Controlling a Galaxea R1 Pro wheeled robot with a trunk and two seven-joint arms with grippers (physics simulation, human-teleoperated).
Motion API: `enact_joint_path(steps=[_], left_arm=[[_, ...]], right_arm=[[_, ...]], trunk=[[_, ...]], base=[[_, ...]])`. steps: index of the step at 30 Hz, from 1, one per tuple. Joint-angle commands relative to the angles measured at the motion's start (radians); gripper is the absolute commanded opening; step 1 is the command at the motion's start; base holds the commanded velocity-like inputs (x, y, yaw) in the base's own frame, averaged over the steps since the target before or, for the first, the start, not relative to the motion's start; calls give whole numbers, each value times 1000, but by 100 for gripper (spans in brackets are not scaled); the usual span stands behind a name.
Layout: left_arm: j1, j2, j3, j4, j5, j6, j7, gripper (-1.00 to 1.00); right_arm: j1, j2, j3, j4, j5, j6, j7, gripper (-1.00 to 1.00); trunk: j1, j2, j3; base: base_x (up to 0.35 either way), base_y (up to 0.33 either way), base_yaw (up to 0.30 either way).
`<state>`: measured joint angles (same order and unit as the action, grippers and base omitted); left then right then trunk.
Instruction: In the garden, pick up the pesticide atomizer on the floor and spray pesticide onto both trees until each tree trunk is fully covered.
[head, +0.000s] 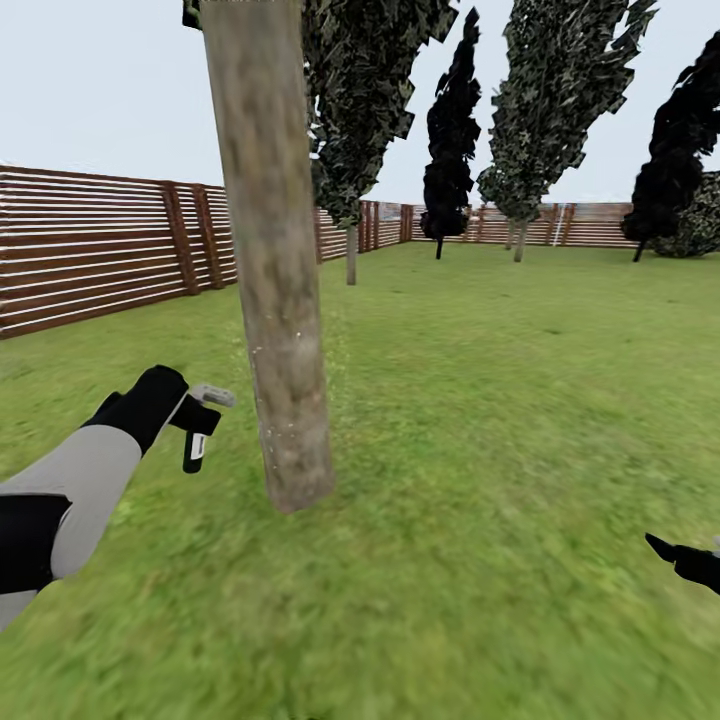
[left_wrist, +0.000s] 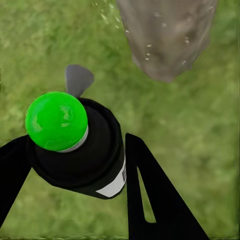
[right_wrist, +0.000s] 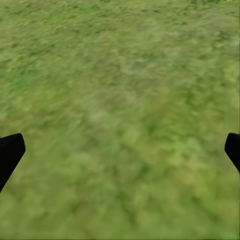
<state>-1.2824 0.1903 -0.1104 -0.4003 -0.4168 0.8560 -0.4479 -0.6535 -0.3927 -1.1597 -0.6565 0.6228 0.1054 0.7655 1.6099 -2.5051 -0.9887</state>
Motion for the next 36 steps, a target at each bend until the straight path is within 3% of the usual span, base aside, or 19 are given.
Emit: enact_joint_path(steps=[1, 9, 16, 24, 32, 33, 35, 36], left_arm=[[1, 0, 0, 0, 0, 0, 0, -100], [13, -2, 0, 3, 0, 1, 0, -100], [41, -35, 0, 11, -2, 1, 0, -100], [61, -34, 0, 11, -2, 1, 0, -100], [67, -33, 5, 9, -1, 1, 0, -100], [67, -33, 22, 7, -1, 1, 7, -100], [67, -33, 99, 2, 0, 1, 50, -100], [67, -35, 192, 1, 1, 1, 109, -100]], right_arm=[[0, 0, 0, 0, 0, 0, 0, 100], [0, 0, 0, 0, 0, 0, 0, 100], [0, 0, 0, 0, 0, 0, 0, 100], [0, 0, 0, 0, 0, 0, 0, 100], [0, 0, 0, 0, 0, 0, 0, 100], [0, 0, 0, 0, 0, 0, 0, 100], [0, 0, 0, 0, 0, 0, 0, 100], [0, 0, 0, 0, 0, 0, 0, 100]], trunk=[[0, 0, 0], [0, 0, 0], [0, 0, 0], [0, 0, 0], [0, 0, 0], [0, 0, 0], [0, 0, 0], [0, 0, 0]], base=[[-104, -311, 181], [-66, -320, 54], [40, -327, 79], [28, -327, 9], [-53, -326, 231], [-2, -326, 234], [-1, -324, 107], [0, -162, 34]])
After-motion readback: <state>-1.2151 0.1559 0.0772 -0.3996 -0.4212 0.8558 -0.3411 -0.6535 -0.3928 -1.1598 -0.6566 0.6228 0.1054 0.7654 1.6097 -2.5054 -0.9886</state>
